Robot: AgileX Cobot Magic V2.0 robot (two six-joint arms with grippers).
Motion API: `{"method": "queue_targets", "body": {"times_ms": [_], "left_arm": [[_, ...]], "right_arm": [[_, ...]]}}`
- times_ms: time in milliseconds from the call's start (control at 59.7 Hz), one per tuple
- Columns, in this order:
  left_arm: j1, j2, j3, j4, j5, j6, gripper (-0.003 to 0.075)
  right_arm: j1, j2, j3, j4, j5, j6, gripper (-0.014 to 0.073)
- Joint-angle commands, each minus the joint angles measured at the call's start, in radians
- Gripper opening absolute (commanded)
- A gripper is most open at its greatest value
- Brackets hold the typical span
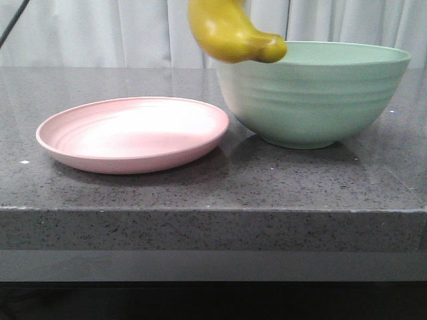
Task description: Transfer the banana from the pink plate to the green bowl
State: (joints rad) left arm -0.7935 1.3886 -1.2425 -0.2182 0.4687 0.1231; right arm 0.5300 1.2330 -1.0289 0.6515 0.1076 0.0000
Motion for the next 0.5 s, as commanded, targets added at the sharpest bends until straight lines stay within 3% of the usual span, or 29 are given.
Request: {"method": "queue_targets", "body": {"times_ms": [0, 134, 352, 486], "left_arm": [[-0.007, -0.066, -0.035, 0.001, -0.054, -0.002, 0.0537], [-0.007, -0.085, -0.035, 0.014, -0.047, -0.002, 0.0536], [-0.001, -0.085, -0.034, 0.025, -0.025, -0.002, 0.0536], [0.024, -0.085, -0.034, 0.025, -0.023, -0.002, 0.0536]], "right_arm": [[-0.026, -0.018, -0.067, -0.022, -0.093, -0.065, 0.0052], [-0.107, 0.014, -0.182, -0.035, -0.051, -0.158, 0.0054], [-0.255, 0.144, -0.448, -0.035, 0.203, -0.317, 0.0054], [-0.280, 0.240, -0.497, -0.041, 0.298, -0.386, 0.0054]]}}
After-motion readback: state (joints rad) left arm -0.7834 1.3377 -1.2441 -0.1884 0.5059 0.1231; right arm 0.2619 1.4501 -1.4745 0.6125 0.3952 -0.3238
